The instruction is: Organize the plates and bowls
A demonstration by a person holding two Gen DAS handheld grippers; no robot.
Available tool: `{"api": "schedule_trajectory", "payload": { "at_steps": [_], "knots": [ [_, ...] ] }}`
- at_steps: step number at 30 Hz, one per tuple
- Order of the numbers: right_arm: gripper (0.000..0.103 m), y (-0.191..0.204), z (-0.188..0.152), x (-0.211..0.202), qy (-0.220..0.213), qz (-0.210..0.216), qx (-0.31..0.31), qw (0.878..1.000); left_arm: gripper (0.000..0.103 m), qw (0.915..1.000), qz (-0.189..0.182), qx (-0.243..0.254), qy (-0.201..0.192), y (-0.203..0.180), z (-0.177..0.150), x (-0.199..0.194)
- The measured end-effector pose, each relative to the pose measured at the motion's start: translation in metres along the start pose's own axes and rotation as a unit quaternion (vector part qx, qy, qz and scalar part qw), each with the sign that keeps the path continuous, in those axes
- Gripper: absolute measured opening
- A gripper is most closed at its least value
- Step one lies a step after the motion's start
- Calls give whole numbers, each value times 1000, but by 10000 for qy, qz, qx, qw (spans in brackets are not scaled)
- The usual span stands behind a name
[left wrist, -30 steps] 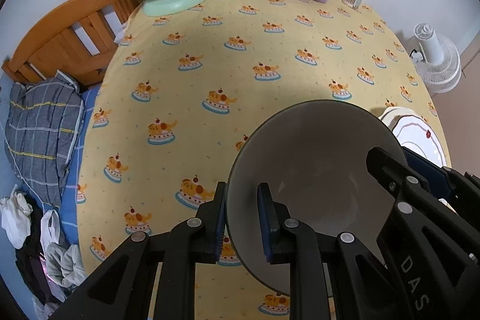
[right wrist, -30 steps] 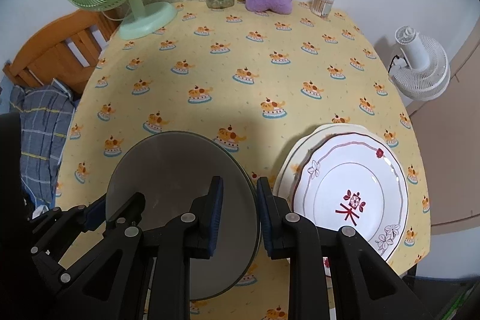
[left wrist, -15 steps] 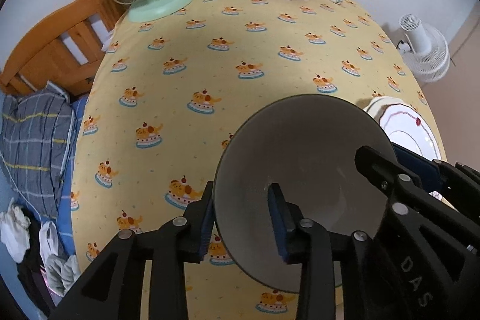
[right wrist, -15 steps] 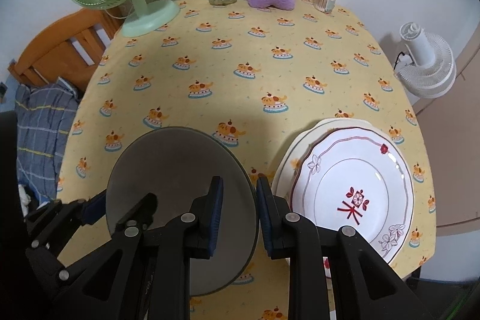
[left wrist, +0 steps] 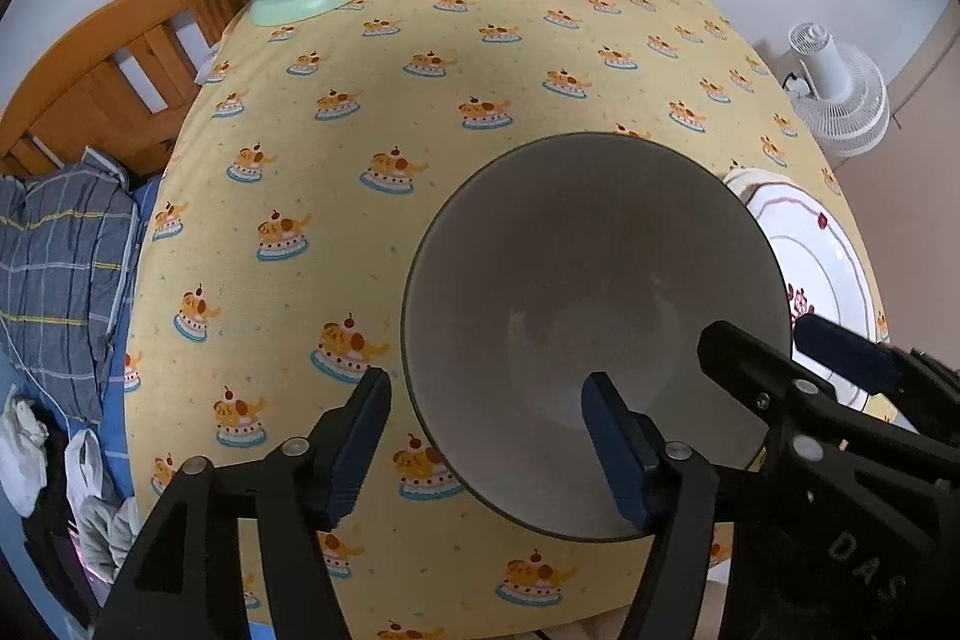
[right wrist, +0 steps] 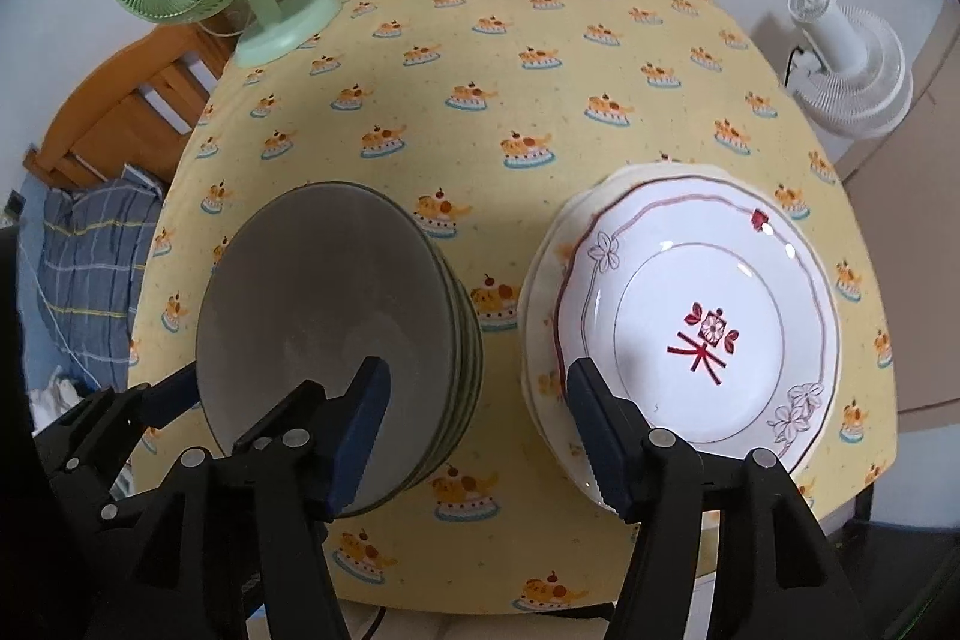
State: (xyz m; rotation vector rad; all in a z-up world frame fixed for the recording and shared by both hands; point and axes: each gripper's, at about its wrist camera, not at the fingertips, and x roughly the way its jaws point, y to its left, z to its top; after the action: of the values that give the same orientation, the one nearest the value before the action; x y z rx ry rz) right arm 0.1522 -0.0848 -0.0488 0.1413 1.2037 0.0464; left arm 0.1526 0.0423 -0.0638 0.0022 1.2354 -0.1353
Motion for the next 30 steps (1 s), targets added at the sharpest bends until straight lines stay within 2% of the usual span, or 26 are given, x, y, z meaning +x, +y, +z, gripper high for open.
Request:
{"api": "schedule_trajectory", "payload": {
  "at_steps": [6, 9, 18, 23, 30],
  "knots": [
    [65, -10, 8, 14, 109, 322, 112, 9994, 76, 9996, 168, -210, -12, -2, 2, 3],
    [63, -15, 12, 25, 311, 567, 165, 9978, 76, 9990, 302, -311, 81, -5, 3, 7],
    [43, -18, 24, 50, 708, 1197, -62, 9903, 76, 9950, 649, -719, 255, -9, 6, 15],
    [40, -17, 27, 59, 832, 1454, -164, 9857, 76, 9936, 641, -895, 244, -6, 5, 18],
    [37, -11, 32, 60, 912, 1451, -218, 9850, 76, 9945, 528, -882, 185, 0, 9, 22]
  ]
}}
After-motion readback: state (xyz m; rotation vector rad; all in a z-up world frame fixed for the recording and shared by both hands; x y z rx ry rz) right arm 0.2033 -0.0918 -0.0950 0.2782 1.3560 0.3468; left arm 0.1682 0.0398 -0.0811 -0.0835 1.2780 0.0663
